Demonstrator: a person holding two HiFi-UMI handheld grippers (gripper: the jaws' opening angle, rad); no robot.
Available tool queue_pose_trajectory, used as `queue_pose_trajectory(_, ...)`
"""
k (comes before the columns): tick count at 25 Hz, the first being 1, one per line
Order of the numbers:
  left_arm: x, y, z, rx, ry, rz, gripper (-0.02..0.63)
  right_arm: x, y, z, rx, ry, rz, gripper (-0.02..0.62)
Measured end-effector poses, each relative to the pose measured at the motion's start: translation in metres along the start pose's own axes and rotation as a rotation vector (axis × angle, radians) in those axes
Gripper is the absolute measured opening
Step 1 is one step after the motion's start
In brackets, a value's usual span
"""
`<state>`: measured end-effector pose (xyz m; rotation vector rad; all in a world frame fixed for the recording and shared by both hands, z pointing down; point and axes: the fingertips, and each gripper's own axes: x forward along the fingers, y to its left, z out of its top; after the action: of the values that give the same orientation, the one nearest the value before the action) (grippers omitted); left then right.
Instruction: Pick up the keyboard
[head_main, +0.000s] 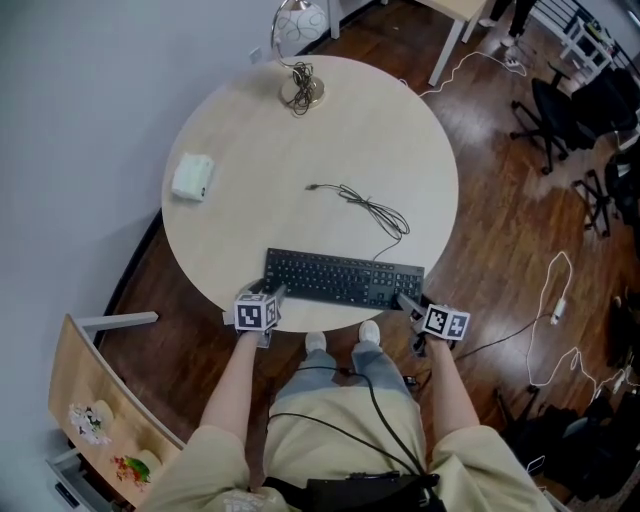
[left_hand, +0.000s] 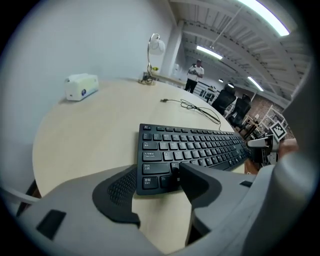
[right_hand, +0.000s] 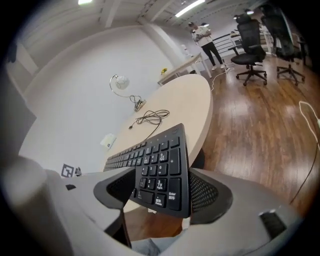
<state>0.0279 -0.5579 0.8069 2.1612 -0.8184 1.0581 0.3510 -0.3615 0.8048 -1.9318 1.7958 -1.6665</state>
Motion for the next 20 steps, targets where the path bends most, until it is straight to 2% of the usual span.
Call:
queue_pose_trajectory(2,0.0,0.0,-0.001,-0.005,-0.005,0.0,0.256,-0.009,0.009,0.01,0.029,-0.052,0.034,0.326)
queue_pose_trajectory(5,-0.001,0.002,0.0,-0.045,-0.023,-0.018,0.253,-0.025,0.027,0.024,0.011,-0.113,0.125,0.293)
queue_pose_trajectory(10,-0.012,0.006,0.003,-0.123,-0.06,-0.043,0.245,-0.056,0.07,0.062,0.03,-0.232,0.36,0.245)
queue_pose_trajectory(13,-0.014,-0.002,0.009,-0.137,-0.106,-0.075,0.213,-0.068,0.104,0.09,0.121,-0.268,0.527,0.141)
queue_pose_trajectory(14,-0.015,-0.009,0.014,-0.116,-0.124,-0.086,0.191,-0.071,0.119,0.098,0.124,-0.273,0.572,0.135)
queue_pose_trajectory(15,-0.015,-0.015,0.018,-0.083,-0.135,-0.083,0.073,-0.073,0.133,0.105,0.1,-0.276,0.593,0.114)
queue_pose_trajectory(16,-0.016,-0.018,0.022,-0.045,-0.138,-0.061,0.018,-0.073,0.145,0.111,0.057,-0.274,0.583,0.115)
queue_pose_trajectory(18,-0.017,-0.019,0.027,0.007,-0.137,0.003,0.002,-0.068,0.16,0.122,-0.035,-0.256,0.501,0.109)
queue_pose_trajectory(20,-0.02,-0.022,0.031,0.016,-0.137,0.012,0.003,-0.069,0.173,0.133,-0.094,-0.25,0.435,0.1)
